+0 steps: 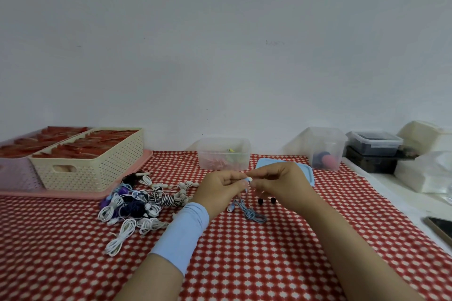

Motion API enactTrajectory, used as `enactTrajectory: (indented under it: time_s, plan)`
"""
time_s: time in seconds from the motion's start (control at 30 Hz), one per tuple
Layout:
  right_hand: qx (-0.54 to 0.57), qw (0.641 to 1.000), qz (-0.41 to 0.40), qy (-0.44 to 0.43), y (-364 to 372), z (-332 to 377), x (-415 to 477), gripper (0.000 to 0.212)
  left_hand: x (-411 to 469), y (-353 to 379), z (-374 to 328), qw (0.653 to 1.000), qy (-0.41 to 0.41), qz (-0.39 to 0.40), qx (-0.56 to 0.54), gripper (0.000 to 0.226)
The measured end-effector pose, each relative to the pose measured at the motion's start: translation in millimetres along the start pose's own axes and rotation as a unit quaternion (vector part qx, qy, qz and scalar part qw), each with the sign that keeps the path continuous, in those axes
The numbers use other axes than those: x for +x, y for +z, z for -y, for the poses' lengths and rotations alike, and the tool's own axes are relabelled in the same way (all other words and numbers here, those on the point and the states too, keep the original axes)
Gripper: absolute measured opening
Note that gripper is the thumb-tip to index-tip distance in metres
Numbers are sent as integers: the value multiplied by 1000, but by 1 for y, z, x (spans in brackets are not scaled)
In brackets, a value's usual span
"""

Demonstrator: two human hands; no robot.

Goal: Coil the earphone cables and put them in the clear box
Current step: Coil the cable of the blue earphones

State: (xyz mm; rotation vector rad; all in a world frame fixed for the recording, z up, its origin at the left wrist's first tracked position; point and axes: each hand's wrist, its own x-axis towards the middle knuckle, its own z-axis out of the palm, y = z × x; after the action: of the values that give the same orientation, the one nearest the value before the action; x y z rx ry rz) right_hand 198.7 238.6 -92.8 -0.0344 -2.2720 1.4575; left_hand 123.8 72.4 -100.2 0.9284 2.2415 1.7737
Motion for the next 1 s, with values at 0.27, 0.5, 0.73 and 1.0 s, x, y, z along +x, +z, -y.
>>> enactTrajectory:
  time_s: [0.27,0.5,0.73,1.0]
  plan:
    - [-17,1000,-9,3,-2,7,-1,18,2,0,2,998,-40,13,-45,8]
    - [9,999,43,21,-6,15,-4,11,5,-6,8,998,-32,22,-45,10]
    - [49,998,21,27,-4,14,-3,11,7,-6,13,995,-28,27,-88,11]
    - [114,986,90,78,-11,20,-8,17,7,-8,15,993,-27,43,-103,13]
